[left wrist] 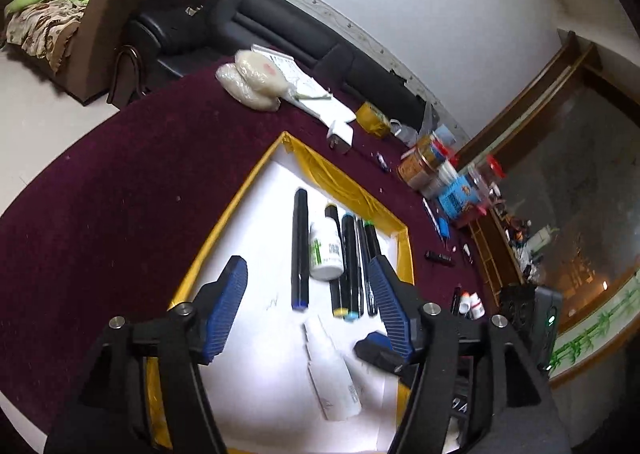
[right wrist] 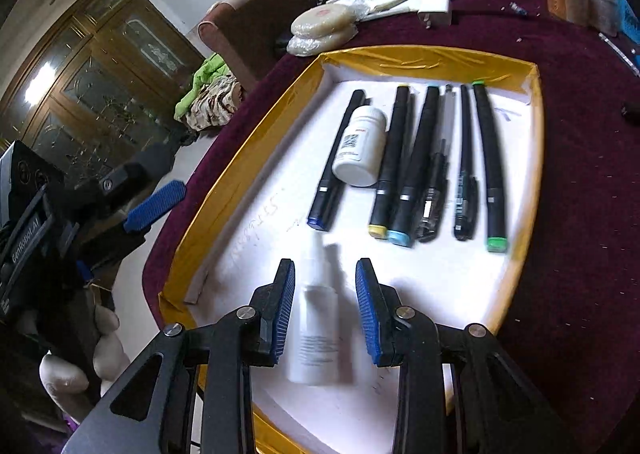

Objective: Organize rigid objects
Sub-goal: 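Carry the marker and spray bottle to the tray and open both tools, then grasp a black yellow-capped marker with the right tool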

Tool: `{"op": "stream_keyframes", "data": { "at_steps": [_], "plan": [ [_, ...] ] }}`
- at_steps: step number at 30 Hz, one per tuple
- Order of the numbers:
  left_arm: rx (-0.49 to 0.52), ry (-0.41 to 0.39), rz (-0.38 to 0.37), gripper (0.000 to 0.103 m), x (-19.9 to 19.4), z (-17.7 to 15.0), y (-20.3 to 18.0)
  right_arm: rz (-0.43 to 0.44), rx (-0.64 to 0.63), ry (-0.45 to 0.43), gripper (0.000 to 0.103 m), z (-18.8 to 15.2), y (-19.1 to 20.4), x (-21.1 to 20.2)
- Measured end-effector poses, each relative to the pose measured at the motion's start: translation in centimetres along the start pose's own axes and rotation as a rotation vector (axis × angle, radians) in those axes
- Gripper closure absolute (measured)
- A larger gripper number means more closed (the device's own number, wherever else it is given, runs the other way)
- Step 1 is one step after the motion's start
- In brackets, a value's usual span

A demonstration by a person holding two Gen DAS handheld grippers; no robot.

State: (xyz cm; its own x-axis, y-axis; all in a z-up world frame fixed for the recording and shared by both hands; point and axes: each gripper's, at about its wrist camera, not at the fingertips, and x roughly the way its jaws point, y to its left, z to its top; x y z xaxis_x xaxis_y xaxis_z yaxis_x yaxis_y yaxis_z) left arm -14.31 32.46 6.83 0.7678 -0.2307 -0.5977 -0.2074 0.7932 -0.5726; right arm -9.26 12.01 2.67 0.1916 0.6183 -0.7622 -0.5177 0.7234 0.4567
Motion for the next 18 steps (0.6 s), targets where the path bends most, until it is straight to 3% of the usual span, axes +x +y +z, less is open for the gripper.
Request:
{"op": "stream_keyframes", "data": {
  "at_steps": [7, 10, 12, 18],
  "plan": [
    [0.047, 0.096, -0.005, 0.039, 1.5, -2.5, -2.3, -0.010, 0.086, -0.077, 0.074, -1.6, -4.0, -3.9],
    [0.082, 0.114, -0.027, 0.039, 1.5, -3.3, -4.3, 0.107, 0.153, -0.129, 0.072, -2.8, -6.6, -6.3],
    [0.100, 0.120, -0.043, 0.039, 1.4, -3.8, -5.5, 0.033, 0.168, -0.185, 0.070, -3.6, -7.9, -8.2],
    [0.164, 0.158, -0.098, 0.032, 1.5, -6.0, -9.9, -0.045, 0.232, -0.290, 0.069, -5.9, -13.1, -13.5]
  ]
}}
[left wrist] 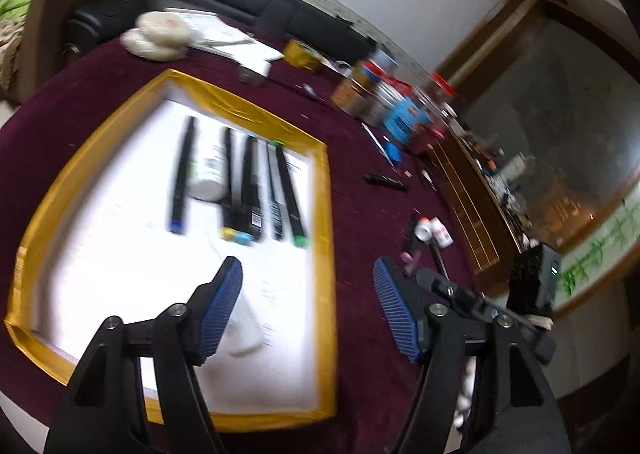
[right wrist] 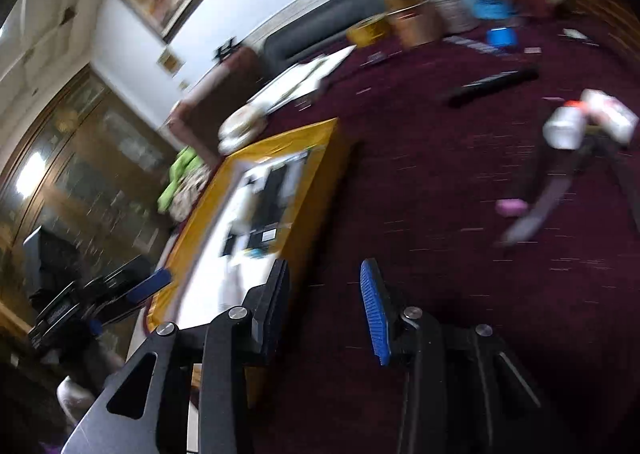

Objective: Organize rigid objects
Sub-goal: 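Grasp a black yellow-capped marker with the right tool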

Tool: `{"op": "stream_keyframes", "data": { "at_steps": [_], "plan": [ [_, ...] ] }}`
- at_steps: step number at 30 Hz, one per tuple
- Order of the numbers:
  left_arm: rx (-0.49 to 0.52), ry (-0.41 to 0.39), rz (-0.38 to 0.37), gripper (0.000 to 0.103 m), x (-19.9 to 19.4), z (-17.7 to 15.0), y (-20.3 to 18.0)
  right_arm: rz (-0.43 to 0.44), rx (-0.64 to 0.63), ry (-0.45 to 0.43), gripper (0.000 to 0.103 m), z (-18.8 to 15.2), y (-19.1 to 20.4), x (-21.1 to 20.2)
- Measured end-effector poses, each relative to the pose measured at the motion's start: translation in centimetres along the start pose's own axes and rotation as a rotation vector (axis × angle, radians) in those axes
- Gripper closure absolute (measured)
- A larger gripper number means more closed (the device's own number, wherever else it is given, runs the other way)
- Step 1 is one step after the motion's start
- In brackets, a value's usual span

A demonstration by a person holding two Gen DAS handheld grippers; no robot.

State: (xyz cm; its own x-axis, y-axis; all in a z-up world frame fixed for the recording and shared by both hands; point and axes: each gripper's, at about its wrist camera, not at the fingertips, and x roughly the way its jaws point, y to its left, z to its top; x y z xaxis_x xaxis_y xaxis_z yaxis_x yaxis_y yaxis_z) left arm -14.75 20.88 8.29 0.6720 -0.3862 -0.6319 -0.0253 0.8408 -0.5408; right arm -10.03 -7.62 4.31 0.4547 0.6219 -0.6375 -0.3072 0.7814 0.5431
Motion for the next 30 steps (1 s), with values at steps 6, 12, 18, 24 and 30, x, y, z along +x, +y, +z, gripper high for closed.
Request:
{"op": "stream_keyframes", "data": {
  "at_steps": [6, 12, 18, 24, 30],
  "plan": [
    [0.092, 0.097, -0.058, 0.032, 2.7, -2.0, -4.2, -0.221, 0.132, -0.087, 0.069, 1.2, -8.8, -5.6],
    [0.144, 0.176, -0.064, 0.032, 4.6, -3.6, -6.8, -0.412, 0.124, -0.135, 0.069, 2.9, -12.7, -8.3],
    [0.214, 0.192, -0.048, 0.032, 4.8, -4.5, -9.0, -0.459, 0.099, -0.091, 0.069, 4.8, -14.4, -4.9],
    [0.277, 0.203, -0.038, 0.032, 5.9, -4.7, -10.9, -0.501, 0.101, -0.123, 0.071, 5.4, -15.5, -2.9],
    [0.365, 0.250, -0.110, 0.032, 9.8, -5.0, -14.3, -0.491, 0.109, -0.154, 0.090, 5.0, -16.3, -3.3]
  ]
}}
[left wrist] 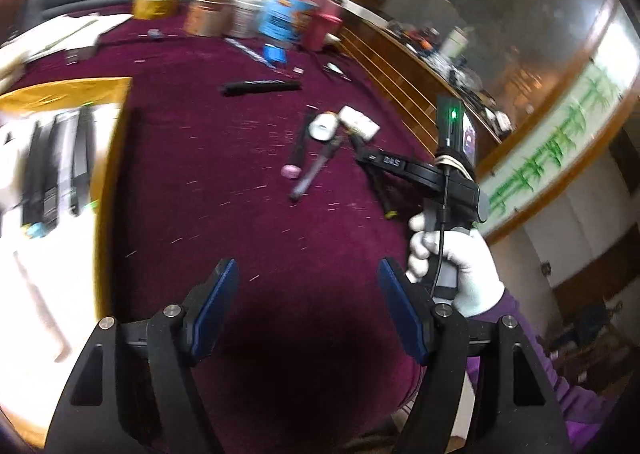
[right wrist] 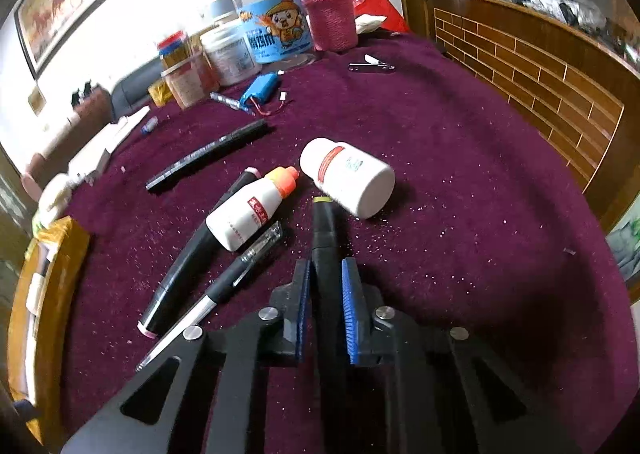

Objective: Organize rigid objects
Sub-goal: 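Grasp a black yellow-capped marker with the right tool, then grasp a clear ballpoint pen with the left tool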

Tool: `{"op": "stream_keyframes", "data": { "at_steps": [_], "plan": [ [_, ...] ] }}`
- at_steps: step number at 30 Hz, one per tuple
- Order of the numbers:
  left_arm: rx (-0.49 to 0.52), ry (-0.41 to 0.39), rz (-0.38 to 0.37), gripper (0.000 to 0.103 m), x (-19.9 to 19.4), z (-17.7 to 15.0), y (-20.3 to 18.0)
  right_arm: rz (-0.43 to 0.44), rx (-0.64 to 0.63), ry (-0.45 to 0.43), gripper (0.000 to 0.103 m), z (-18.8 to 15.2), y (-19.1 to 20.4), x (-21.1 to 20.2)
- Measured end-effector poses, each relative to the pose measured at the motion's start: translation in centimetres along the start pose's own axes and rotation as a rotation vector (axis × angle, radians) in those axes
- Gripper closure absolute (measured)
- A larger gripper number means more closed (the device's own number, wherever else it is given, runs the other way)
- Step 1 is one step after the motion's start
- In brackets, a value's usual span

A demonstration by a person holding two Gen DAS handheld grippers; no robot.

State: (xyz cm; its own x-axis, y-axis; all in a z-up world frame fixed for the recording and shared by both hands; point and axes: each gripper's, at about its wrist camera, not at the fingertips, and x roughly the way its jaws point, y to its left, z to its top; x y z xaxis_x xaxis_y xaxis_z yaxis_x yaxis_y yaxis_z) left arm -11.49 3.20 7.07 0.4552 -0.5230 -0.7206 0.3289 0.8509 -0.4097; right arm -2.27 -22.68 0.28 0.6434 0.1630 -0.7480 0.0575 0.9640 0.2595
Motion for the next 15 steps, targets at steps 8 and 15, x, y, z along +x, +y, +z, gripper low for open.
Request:
{"op": "stream_keyframes", "data": {
  "at_steps": [8, 15],
  "plan": [
    [0.258, 0.070, 0.049, 0.032, 8.5, 4.1, -5.1, 0.178, 0.162, -0.006, 0.090, -0.2, -3.3, -0.1],
    [0.451, 0.154, 0.154, 0.032, 15.1, 5.9, -6.6, 0.228, 0.198, 0.002, 0.090, -0.1, -3.9, 0.2]
  ]
}}
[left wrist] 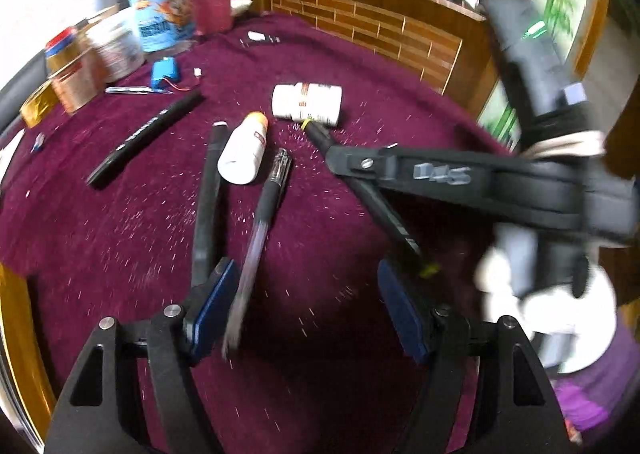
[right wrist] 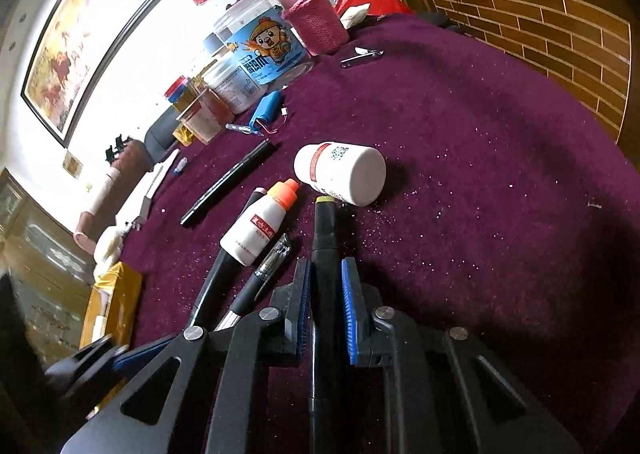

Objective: Organize rigid objects
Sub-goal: 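Grasp a clear ballpoint pen with the left tool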

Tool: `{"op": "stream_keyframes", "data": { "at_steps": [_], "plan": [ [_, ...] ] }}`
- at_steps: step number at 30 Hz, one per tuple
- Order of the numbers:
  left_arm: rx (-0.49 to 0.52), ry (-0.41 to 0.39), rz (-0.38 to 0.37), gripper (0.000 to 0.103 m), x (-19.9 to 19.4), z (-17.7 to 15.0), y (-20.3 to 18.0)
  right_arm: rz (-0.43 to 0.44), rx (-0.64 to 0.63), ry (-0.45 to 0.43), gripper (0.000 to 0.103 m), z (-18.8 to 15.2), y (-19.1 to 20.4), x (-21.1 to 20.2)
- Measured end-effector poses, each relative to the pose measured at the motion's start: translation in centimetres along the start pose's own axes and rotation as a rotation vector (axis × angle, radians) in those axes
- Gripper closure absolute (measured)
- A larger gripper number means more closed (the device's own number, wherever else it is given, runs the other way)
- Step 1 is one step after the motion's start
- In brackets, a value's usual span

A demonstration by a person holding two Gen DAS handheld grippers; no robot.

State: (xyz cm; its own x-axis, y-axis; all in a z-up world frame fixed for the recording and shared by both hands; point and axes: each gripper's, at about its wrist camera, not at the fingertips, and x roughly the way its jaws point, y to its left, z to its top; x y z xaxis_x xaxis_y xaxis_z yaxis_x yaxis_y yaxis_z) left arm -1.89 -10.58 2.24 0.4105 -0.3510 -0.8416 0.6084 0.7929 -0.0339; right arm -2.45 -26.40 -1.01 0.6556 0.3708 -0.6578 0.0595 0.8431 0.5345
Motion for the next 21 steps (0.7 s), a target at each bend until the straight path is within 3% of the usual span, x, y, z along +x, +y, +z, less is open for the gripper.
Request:
{"op": "stream_keyframes", "data": {
  "at_steps": [7, 8, 10, 11, 12, 21],
  "plan": [
    [0.025, 0.001, 0.042, 0.028, 1.5, 0.2, 0.4, 0.044, 0.035, 0.009, 0.089, 0.2, -0.7, 0.2],
    [0.022, 0.005, 0.039, 0.033, 1.4, 0.2, 0.4, 0.045, 0.035, 0.009, 0.089, 0.2, -0.7, 0.2],
    [0.023, -0.001, 0.028, 0.060, 1.0, 0.0, 0.1, 0.045, 0.036, 0.009, 0.089, 0.2, -0.7, 0.2],
    [0.026, -0.001, 0.022, 0.080, 0.7, -0.2, 0.0, 0.046, 0.037, 0.010, 0.089, 0.2, -0.7, 0.2],
    [0.022, 0.003, 0.011, 0.092, 0.5, -0.4, -0.1, 0.048, 0.039, 0.010, 0.089, 0.2, -0.7, 0.2],
    [-0.058, 0.010, -0.072, 0.093, -1.9, -3.9, 0.5, 0.046, 0.037, 0.009, 0.089, 0.2, -0.8, 0.2]
  ]
}}
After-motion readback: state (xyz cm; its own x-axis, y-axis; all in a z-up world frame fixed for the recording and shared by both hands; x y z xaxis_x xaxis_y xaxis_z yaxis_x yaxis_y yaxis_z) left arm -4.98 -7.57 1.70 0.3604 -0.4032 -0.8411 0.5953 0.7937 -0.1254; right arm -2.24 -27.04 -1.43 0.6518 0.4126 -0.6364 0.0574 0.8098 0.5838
